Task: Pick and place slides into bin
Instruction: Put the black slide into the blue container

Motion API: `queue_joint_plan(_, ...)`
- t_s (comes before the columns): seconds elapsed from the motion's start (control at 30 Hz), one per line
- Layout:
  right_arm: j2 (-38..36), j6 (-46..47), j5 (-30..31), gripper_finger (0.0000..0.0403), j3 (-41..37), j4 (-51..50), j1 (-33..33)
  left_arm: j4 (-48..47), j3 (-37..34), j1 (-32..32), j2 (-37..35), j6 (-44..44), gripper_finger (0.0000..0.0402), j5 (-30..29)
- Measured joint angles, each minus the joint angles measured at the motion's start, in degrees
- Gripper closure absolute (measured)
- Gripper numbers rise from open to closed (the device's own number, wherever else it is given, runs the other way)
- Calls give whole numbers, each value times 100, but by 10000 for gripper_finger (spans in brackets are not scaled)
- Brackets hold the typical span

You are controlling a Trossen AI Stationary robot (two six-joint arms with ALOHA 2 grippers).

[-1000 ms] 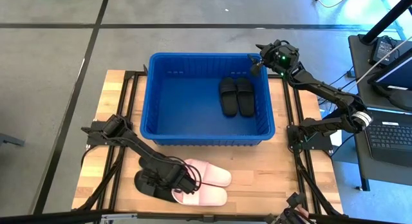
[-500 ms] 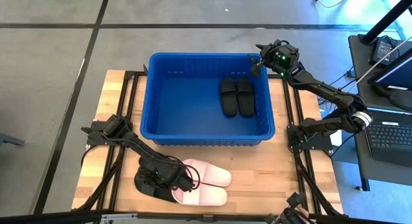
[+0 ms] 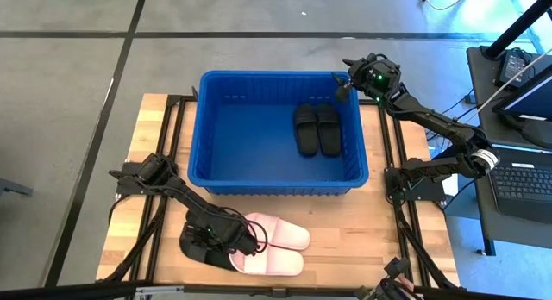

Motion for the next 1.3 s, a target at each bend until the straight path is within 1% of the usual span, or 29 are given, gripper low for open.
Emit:
queue_joint_plan(0.13,0,-2,-1,124,0,0,2,19,0,0,0,7,297,4)
queue_joint_plan(0.33,0,-4,-2,124,0,0,1,158,4,0,0,14,385,30)
queue_joint_plan(0.37,0,-8,0,124,0,0,1,145,27,0,0,15,391,15)
queue_joint_plan(0.5,0,-24,0,124,0,2,0,-84,197,-4,-34,-9,390,15)
queue_joint_plan(0.63,0,-24,0,124,0,7,-1,-916,471,-46,-116,16,395,158)
queue_joint_plan(0.73,0,-24,0,124,0,20,-1,-1464,607,-92,-233,39,396,448)
queue_joint_plan(0.9,0,-24,0,124,0,39,-1,-1410,623,-153,-459,-313,398,547)
queue_joint_plan(1.17,-2,-24,0,124,0,94,-1,-1410,623,-153,-468,-323,399,919)
queue_joint_plan(1.3,-2,-24,0,124,0,121,-1,-1410,623,-228,-468,-264,399,1271)
